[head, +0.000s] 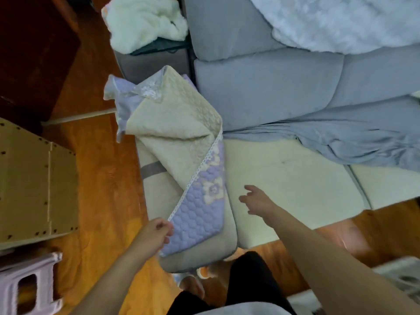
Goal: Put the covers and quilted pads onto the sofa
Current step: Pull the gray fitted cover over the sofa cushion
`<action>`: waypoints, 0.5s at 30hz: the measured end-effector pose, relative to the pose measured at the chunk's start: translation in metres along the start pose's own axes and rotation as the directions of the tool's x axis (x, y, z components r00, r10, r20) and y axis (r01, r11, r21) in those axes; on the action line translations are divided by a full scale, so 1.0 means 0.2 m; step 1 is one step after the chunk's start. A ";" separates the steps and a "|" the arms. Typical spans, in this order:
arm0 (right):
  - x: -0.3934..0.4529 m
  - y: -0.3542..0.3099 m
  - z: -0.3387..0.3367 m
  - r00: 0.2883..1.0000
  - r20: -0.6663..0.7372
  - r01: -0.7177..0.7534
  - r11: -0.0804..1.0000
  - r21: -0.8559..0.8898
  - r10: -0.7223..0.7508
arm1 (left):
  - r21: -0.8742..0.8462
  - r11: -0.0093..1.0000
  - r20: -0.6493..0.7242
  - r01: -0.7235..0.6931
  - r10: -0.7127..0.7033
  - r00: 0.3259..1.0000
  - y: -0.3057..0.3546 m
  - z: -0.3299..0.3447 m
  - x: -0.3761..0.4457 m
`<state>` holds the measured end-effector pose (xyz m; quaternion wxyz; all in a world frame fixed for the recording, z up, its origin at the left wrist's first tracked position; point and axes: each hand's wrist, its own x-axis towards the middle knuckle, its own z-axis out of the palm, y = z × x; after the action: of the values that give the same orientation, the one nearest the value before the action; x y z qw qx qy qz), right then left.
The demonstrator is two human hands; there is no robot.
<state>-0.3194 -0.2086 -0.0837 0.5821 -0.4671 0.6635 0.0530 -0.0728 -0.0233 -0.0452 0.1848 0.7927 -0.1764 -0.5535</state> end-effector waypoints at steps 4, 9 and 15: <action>-0.18 0.26 -0.42 0.986 -0.101 -0.133 0.991 0.001 0.132 | 0.029 0.999 0.064 -0.026 0.024 0.998 0.15 0.26 0.03; -0.09 0.50 -0.97 0.971 -0.210 -0.130 0.990 -0.061 0.114 | -0.023 0.984 0.098 -0.179 0.180 0.979 0.54 0.74 0.06; 0.49 0.82 -1.63 0.989 -0.144 -0.048 0.977 -0.208 0.018 | 0.031 0.995 0.052 -0.090 0.089 0.995 0.79 1.66 0.34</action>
<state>-0.6547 -0.3716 -0.1380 0.4796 -0.5178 0.7014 0.0995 -0.3755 -0.2265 -0.1297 0.1917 0.7727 -0.2255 -0.5615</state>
